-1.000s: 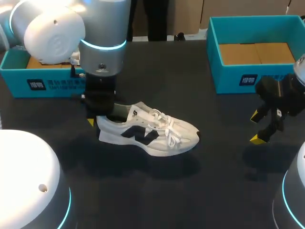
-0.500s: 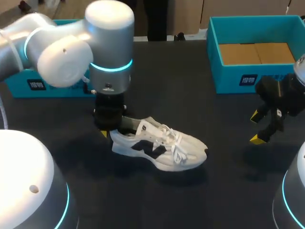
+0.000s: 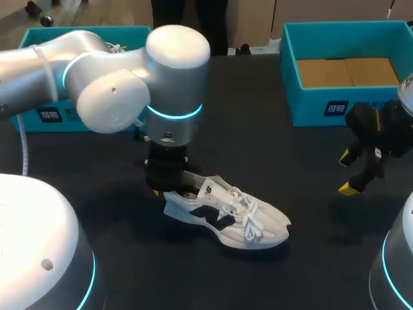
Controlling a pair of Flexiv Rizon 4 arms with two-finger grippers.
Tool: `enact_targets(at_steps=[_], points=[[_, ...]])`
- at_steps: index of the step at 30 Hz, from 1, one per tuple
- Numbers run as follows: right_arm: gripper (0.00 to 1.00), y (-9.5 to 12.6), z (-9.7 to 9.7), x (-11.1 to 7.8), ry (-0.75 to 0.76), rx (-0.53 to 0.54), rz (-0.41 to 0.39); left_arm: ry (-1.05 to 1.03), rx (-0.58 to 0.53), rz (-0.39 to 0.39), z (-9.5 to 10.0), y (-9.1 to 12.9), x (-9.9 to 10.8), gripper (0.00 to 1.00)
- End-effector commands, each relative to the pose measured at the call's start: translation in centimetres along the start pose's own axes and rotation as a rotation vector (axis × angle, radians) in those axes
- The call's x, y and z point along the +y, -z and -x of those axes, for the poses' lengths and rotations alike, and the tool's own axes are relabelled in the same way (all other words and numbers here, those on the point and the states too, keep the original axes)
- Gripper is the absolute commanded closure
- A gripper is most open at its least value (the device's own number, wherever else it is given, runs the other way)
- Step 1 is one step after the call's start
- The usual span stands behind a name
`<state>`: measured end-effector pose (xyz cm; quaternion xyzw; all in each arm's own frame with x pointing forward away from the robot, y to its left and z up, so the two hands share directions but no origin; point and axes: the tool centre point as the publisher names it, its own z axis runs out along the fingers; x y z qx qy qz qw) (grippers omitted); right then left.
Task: Take the shoe out of the shoebox, open the shoe tongue, remove and reinsert the insole, then place the shoe into the shoebox
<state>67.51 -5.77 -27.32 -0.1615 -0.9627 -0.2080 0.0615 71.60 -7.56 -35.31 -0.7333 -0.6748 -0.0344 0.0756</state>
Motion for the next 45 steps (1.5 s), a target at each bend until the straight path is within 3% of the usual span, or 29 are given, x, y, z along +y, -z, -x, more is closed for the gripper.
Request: enact_targets(at_steps=[1, 34, 35, 37, 38, 45], points=[[0.00, -0.1, -0.1, 0.0, 0.000, -0.002, -0.002, -0.005, 0.008, 0.005, 1.1, -0.5, -0.1, 1.00], [0.00, -0.1, -0.1, 0.0, 0.000, -0.002, -0.002, 0.029, 0.062, 0.026, 3.1, -3.2, -0.4, 1.00], [0.00, -0.1, -0.1, 0.0, 0.000, -0.002, -0.002, 0.027, 0.062, 0.025, 3.1, -3.2, -0.4, 0.98], [0.00, -0.1, -0.1, 0.0, 0.000, -0.002, -0.002, 0.027, 0.054, 0.024, 3.0, -2.9, -0.6, 0.50], [0.00, -0.1, -0.1, 0.0, 0.000, -0.002, -0.002, 0.025, 0.039, 0.022, 2.9, -2.7, -0.6, 0.00], [0.00, -0.1, -0.1, 0.0, 0.000, -0.002, -0.002, 0.028, -0.088, 0.037, 1.6, 1.6, -1.6, 0.00]])
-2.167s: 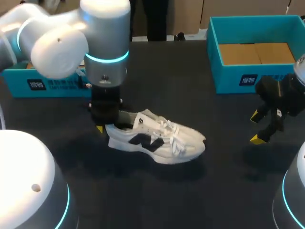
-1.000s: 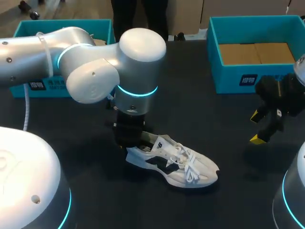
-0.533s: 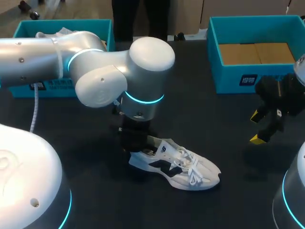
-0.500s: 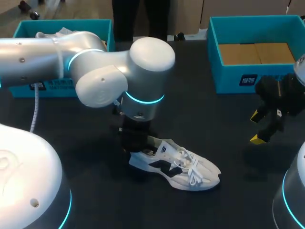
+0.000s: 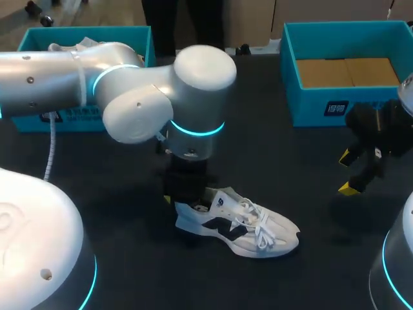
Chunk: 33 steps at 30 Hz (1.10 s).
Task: Take the shoe out of the shoebox, open the shoe tongue, remove and reinsert the insole, then place the shoe into the shoebox
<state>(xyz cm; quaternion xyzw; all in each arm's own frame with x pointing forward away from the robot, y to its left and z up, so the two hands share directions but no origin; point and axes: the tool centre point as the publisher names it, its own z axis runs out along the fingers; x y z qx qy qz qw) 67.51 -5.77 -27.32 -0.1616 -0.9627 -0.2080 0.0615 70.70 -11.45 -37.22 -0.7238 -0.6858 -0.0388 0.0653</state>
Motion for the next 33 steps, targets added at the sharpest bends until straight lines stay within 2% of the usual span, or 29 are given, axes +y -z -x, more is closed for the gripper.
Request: enact_targets(at_steps=[1, 4, 10, 13, 15, 16, 28, 31, 33], points=[[0.00, -0.1, -0.1, 0.0, 0.000, -0.002, -0.002, 0.001, -0.093, 0.018, -2.8, 3.6, -1.2, 0.00], [0.00, -0.1, -0.1, 0.0, 0.000, -0.002, -0.002, 0.038, -0.147, -0.004, -3.6, 5.7, -1.6, 0.00], [0.00, -0.1, -0.1, 0.0, 0.000, -0.002, -0.002, 0.217, -0.383, -0.225, -5.4, 9.8, -3.2, 0.00], [0.00, -0.1, -0.1, 0.0, 0.000, -0.002, -0.002, 0.387, -0.511, -0.296, -6.4, 11.3, -4.2, 0.00], [0.00, -0.1, -0.1, 0.0, 0.000, -0.002, -0.002, 0.563, -0.532, -0.384, -7.0, 11.7, -4.4, 0.00], [0.00, -0.1, -0.1, 0.0, 0.000, -0.002, -0.002, 0.611, -0.487, -0.389, -7.3, 11.7, -4.4, 0.00], [0.00, -0.1, -0.1, 0.0, 0.000, -0.002, -0.002, 0.611, -0.487, -0.389, -7.3, 11.7, -4.4, 0.00], [0.00, -0.1, -0.1, 0.0, 0.000, -0.002, -0.002, 0.789, -0.537, -0.377, -8.0, 11.8, -3.6, 0.00], [0.00, -0.1, -0.1, 0.0, 0.000, -0.002, -0.002, 0.860, -0.561, -0.433, -8.5, 11.5, -3.7, 0.00]])
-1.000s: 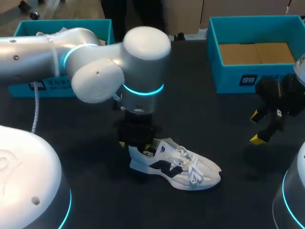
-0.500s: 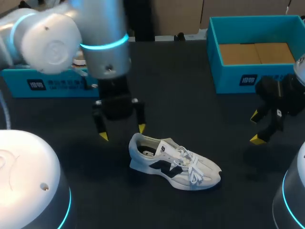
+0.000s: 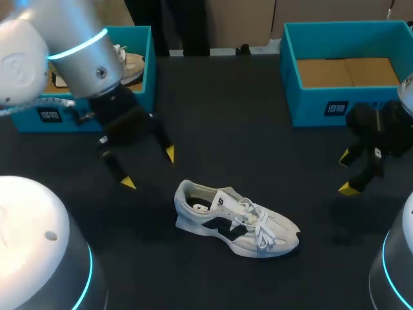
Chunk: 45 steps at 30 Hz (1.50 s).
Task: Take the shoe out of the shoebox, open the shoe tongue, remove and reinsert the insole, then place the shoe into the shoebox
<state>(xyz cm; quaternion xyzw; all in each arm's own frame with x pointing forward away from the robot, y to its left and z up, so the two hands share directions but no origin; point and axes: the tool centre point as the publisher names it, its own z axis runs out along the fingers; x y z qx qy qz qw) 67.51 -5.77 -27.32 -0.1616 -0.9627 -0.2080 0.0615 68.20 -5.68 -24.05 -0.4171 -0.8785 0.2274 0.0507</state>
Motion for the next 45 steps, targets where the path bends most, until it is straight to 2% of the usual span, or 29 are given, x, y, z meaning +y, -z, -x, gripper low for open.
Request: enact_targets(at_steps=[1, 2, 8, 14, 18, 24, 27, 28, 38, 39, 40, 41, 45], points=[[0.00, -0.1, -0.1, 0.0, 0.000, -0.002, -0.002, 0.175, -0.184, -0.051, -1.4, -0.2, 0.7, 0.00], [0.00, -0.1, -0.1, 0.0, 0.000, -0.002, -0.002, 0.211, -0.201, -0.044, -1.6, -0.3, 0.9, 0.00], [0.00, -0.1, -0.1, 0.0, 0.000, -0.002, -0.002, 0.315, -0.268, -0.179, -2.8, -0.3, 2.4, 0.00], [0.00, -0.1, -0.1, 0.0, 0.000, -0.002, -0.002, 0.378, -0.301, -0.421, -4.3, -1.7, 3.2, 0.00], [0.00, -0.1, -0.1, 0.0, 0.000, -0.002, -0.002, 0.418, -0.333, -0.537, -4.7, -2.8, 3.8, 0.00], [0.00, -0.1, -0.1, 0.0, 0.000, -0.002, -0.002, 0.457, -0.367, -0.665, -4.8, -3.3, 5.0, 0.00], [0.00, -0.1, -0.1, 0.0, 0.000, -0.002, -0.002, 0.530, -0.344, -0.683, -4.7, -3.0, 5.4, 0.00], [0.00, -0.1, -0.1, 0.0, 0.000, -0.002, -0.002, 0.561, -0.309, -0.597, -4.5, -2.5, 5.6, 0.00], [0.00, -0.1, -0.1, 0.0, 0.000, -0.002, -0.002, 0.561, -0.309, -0.597, -4.5, -2.5, 5.6, 0.00], [0.00, -0.1, -0.1, 0.0, 0.000, -0.002, -0.002, 0.600, -0.372, -0.562, -4.4, -2.9, 5.9, 0.00], [0.00, -0.1, -0.1, 0.0, 0.000, -0.002, -0.002, 0.594, -0.373, -0.585, -4.6, -3.4, 6.1, 0.00], [0.00, -0.1, -0.1, 0.0, 0.000, -0.002, -0.002, 0.591, -0.390, -0.651, -4.9, -3.7, 6.5, 0.00], [0.00, -0.1, -0.1, 0.0, 0.000, -0.002, -0.002, 0.624, -0.451, -0.742, -5.4, -5.2, 8.0, 0.00]])
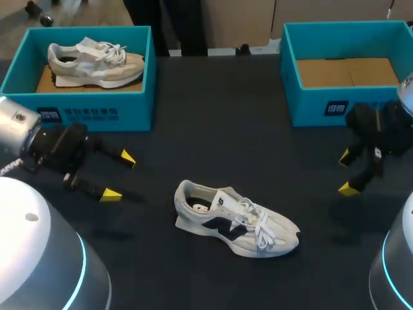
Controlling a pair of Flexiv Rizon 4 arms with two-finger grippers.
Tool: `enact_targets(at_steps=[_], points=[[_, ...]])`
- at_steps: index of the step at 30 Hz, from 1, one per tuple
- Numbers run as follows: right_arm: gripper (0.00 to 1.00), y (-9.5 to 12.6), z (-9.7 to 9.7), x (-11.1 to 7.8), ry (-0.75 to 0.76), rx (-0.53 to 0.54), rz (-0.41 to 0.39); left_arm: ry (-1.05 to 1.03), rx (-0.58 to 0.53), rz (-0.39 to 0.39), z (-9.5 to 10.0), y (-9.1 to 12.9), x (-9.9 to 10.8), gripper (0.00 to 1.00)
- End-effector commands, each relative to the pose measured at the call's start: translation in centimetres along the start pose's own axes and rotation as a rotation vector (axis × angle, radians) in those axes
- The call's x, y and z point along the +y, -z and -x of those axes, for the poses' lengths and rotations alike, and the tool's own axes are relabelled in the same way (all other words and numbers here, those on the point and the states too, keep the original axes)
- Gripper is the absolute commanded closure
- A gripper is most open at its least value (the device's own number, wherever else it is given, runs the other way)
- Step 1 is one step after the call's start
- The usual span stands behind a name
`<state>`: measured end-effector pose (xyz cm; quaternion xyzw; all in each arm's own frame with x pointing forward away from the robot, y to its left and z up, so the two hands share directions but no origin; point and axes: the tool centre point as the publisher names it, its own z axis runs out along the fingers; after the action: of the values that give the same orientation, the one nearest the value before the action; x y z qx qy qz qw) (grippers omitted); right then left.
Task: Take the shoe out of the shoebox, open the shoe tongue, remove and reinsert the insole, then place the shoe into the shoebox
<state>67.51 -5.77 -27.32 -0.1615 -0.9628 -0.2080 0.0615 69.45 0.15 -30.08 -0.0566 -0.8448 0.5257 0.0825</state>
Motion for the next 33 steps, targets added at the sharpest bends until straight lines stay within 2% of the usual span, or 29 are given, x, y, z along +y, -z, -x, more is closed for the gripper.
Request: enact_targets(at_steps=[1, 5, 11, 15, 20, 26, 33], points=[[0.00, -0.1, -0.1, 0.0, 0.000, -0.002, -0.002, 0.018, -0.068, -0.150, -0.5, -0.9, 3.3, 0.00], [0.00, -0.1, -0.1, 0.0, 0.000, -0.002, -0.002, 0.010, -0.055, -0.208, -0.3, -1.2, 4.5, 0.00], [0.00, -0.1, -0.1, 0.0, 0.000, -0.002, -0.002, 0.002, -0.043, -0.227, 0.7, -1.2, 6.1, 0.00], [0.00, -0.1, -0.1, 0.0, 0.000, -0.002, -0.002, 0.001, -0.075, -0.223, 1.2, -1.3, 7.3, 0.00], [0.00, -0.1, -0.1, 0.0, 0.000, -0.002, -0.002, 0.030, -0.120, -0.277, 1.6, -1.6, 9.1, 0.00], [0.00, -0.1, -0.1, 0.0, 0.000, -0.002, -0.002, 0.033, -0.133, -0.305, 1.5, -2.3, 9.2, 0.00], [0.00, -0.1, -0.1, 0.0, 0.000, -0.002, -0.002, 0.007, -0.102, -0.301, 2.5, -3.7, 8.2, 0.00]])
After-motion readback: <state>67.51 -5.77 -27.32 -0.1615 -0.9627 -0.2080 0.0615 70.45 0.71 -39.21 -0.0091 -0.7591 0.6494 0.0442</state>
